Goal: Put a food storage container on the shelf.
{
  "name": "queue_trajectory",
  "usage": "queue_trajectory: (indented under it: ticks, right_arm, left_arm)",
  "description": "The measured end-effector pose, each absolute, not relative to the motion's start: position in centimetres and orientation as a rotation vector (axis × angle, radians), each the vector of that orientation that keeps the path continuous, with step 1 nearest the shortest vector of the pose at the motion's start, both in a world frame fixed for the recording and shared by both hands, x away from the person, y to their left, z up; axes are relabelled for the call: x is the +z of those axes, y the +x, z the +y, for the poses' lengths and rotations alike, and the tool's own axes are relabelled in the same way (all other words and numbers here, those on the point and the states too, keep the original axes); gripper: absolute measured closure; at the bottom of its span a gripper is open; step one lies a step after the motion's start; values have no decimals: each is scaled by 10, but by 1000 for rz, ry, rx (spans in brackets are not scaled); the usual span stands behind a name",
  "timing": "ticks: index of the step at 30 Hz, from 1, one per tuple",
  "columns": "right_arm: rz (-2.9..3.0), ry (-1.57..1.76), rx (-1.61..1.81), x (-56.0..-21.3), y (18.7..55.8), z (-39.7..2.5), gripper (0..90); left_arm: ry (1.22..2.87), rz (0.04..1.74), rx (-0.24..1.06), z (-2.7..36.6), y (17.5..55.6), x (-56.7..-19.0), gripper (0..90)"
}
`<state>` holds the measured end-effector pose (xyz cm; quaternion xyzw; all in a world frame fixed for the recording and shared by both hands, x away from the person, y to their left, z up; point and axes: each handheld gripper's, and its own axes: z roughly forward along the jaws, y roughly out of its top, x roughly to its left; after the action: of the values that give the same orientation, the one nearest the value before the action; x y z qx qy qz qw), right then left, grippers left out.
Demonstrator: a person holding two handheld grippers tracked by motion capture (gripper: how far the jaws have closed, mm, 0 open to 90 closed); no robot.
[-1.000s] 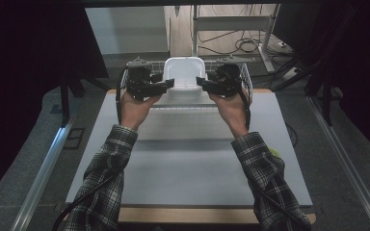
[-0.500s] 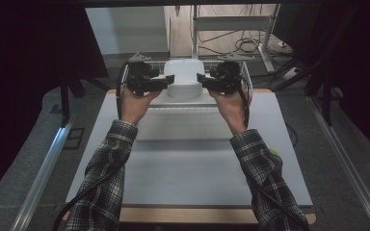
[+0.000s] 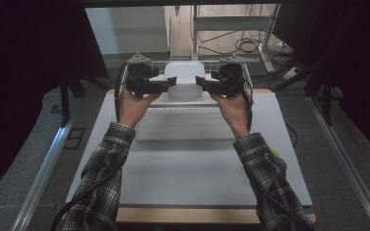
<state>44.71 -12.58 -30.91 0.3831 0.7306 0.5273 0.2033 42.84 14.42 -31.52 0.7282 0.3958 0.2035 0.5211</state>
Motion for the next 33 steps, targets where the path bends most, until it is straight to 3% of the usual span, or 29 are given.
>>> queue_trajectory:
  ticks: [16, 33]
  right_arm:
    - [2128, 982, 1492, -324, 419, -131, 246]
    - [2210, 886, 1491, -347, 383, -145, 121]
  left_arm:
    - [1815, 881, 440, 150, 393, -336, 102]
    - [1888, 780, 509, 154, 346, -360, 48]
